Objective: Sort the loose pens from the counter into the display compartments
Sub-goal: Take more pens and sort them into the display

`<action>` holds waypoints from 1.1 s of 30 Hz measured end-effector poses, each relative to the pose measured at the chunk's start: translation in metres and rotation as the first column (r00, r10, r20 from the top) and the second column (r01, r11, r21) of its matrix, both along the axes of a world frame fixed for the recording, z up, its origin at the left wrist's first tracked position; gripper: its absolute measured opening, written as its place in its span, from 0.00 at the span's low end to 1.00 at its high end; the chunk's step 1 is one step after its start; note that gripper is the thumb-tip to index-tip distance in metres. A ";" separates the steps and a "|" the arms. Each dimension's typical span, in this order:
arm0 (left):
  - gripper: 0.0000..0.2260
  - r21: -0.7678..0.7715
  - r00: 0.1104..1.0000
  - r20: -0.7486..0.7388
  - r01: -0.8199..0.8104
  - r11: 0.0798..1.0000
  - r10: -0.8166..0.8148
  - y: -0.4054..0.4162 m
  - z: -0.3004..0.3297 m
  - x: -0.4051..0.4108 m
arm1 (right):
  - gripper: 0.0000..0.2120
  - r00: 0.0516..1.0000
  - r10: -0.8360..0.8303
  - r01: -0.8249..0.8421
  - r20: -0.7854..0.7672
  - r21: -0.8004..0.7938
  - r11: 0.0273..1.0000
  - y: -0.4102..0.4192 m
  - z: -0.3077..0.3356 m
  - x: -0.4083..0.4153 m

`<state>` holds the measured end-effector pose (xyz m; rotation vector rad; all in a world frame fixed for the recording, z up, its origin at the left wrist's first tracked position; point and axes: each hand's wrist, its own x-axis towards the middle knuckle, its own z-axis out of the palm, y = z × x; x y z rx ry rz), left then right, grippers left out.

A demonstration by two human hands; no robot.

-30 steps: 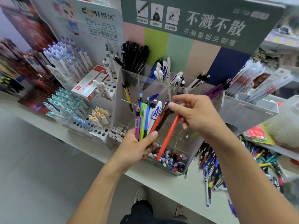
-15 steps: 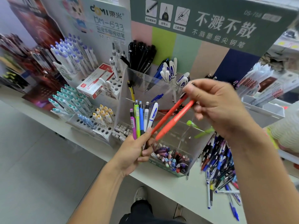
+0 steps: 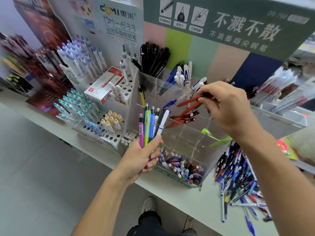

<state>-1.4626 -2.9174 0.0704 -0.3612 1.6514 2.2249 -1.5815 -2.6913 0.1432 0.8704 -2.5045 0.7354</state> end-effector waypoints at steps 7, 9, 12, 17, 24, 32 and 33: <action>0.13 -0.019 1.000 -0.021 -0.001 1.000 0.001 0.002 0.003 -0.001 | 0.06 0.977 0.079 -0.130 0.199 0.255 0.958 -0.011 -0.014 0.010; 0.10 -0.031 0.999 -0.051 0.001 1.000 -0.003 0.005 0.005 -0.001 | 0.07 0.963 0.004 -0.082 0.269 0.278 0.957 -0.020 -0.018 0.009; 0.08 -0.030 0.997 -0.083 0.005 1.000 -0.007 0.008 0.008 -0.003 | 0.09 0.947 -0.116 0.020 0.299 0.305 0.952 -0.028 -0.021 0.011; 0.09 0.030 0.996 -0.085 0.035 0.999 -0.032 0.011 0.012 -0.003 | 0.08 0.889 -0.143 0.206 0.436 -0.102 0.973 -0.032 -0.002 0.047; 0.12 0.008 0.984 -0.058 0.169 0.986 -0.168 0.016 0.016 -0.004 | 0.12 0.638 0.156 0.319 0.754 -0.443 0.838 -0.030 0.000 0.050; 0.12 0.106 0.995 -0.052 -0.082 0.991 0.088 0.002 0.018 -0.005 | 0.04 0.982 0.039 0.120 0.185 -0.770 0.626 -0.031 0.081 0.018; 0.12 0.140 0.992 -0.035 -0.118 0.983 0.124 0.000 0.020 -0.007 | 0.04 0.995 0.023 0.055 0.092 -0.758 0.650 -0.039 0.088 0.010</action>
